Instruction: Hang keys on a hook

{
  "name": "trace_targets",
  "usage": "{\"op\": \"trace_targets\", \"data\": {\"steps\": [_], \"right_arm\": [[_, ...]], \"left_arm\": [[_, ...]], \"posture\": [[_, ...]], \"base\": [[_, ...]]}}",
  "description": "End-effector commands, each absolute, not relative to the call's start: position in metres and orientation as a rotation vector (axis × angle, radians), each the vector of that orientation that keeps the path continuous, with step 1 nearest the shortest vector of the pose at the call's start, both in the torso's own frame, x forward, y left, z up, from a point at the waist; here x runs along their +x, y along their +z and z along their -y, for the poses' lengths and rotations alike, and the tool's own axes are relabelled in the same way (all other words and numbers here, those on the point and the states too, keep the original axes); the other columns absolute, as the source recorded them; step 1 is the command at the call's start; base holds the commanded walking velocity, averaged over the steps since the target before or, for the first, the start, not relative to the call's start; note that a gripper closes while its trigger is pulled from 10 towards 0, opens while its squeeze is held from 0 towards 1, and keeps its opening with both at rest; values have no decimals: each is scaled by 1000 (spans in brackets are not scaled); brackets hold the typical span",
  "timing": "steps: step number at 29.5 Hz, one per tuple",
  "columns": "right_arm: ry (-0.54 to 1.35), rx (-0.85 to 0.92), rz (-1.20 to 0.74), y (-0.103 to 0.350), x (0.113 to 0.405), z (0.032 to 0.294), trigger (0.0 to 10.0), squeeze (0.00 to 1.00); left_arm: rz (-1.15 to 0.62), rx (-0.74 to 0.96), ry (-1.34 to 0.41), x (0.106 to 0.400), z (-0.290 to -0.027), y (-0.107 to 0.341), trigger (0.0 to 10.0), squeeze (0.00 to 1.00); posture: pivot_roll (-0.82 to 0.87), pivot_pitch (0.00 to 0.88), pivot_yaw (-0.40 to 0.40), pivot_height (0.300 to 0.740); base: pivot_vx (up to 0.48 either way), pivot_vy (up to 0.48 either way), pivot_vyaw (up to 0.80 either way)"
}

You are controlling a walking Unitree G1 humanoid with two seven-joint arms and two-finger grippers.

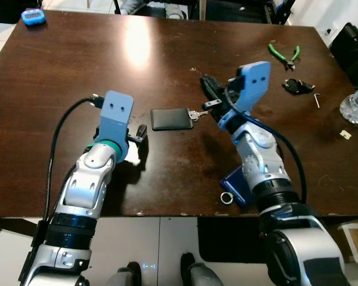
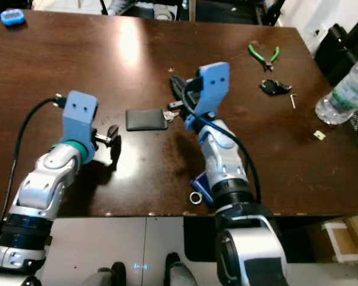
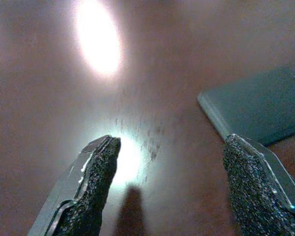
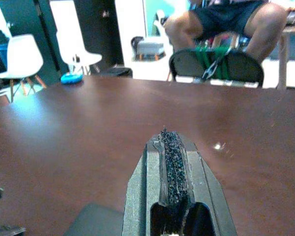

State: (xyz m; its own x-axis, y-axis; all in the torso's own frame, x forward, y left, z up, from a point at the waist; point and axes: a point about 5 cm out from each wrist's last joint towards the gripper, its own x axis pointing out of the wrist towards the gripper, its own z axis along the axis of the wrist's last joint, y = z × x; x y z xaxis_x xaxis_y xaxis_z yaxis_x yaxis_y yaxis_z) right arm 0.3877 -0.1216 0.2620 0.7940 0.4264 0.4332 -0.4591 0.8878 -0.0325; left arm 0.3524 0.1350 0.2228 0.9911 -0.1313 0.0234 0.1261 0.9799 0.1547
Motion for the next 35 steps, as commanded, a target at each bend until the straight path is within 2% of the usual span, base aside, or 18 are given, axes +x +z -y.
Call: {"op": "trace_targets", "data": {"steps": [1, 2, 6, 7, 10, 17, 25, 26, 35], "right_arm": [[459, 91, 436, 257, 386, 127, 10000, 0], [470, -18, 382, 239, 384, 126, 10000, 0], [477, -77, 311, 220, 386, 123, 10000, 0], [475, -79, 250, 208, 388, 120, 10000, 1000], [502, -126, 147, 189, 391, 107, 10000, 1000], [578, -247, 96, 182, 391, 94, 10000, 1000], [574, -293, 56, 173, 391, 103, 10000, 1000], [513, -289, 59, 180, 397, 113, 10000, 0], [311, -226, 106, 216, 412, 149, 10000, 0]], "left_arm": [[13, 137, -147, 349, -133, 217, 10000, 0], [29, 166, -157, 346, -131, 220, 10000, 0], [29, 182, -160, 347, -130, 219, 10000, 0], [20, 186, -155, 347, -130, 217, 10000, 0], [2, 193, -136, 345, -131, 213, 10000, 0], [-11, 179, -105, 342, -133, 213, 10000, 0], [-17, 166, -99, 345, -130, 214, 10000, 0], [-23, 165, -103, 346, -128, 213, 10000, 0], [-30, 167, -111, 353, -124, 215, 10000, 0]], "posture": [[-138, 192, 23, 740], [-137, 186, 31, 740], [-128, 191, 33, 740], [-121, 201, 33, 740], [-108, 218, 26, 740], [-110, 257, 1, 740], [-120, 294, -2, 740], [-120, 301, 4, 740], [-117, 301, 11, 740]], "base": [[0, 0, 0], [0, 0, 0], [0, 0, 0], [0, 0, 0], [0, 0, 0], [0, 0, 0], [0, 0, 0], [0, 0, 0], [0, 0, 0]]}}
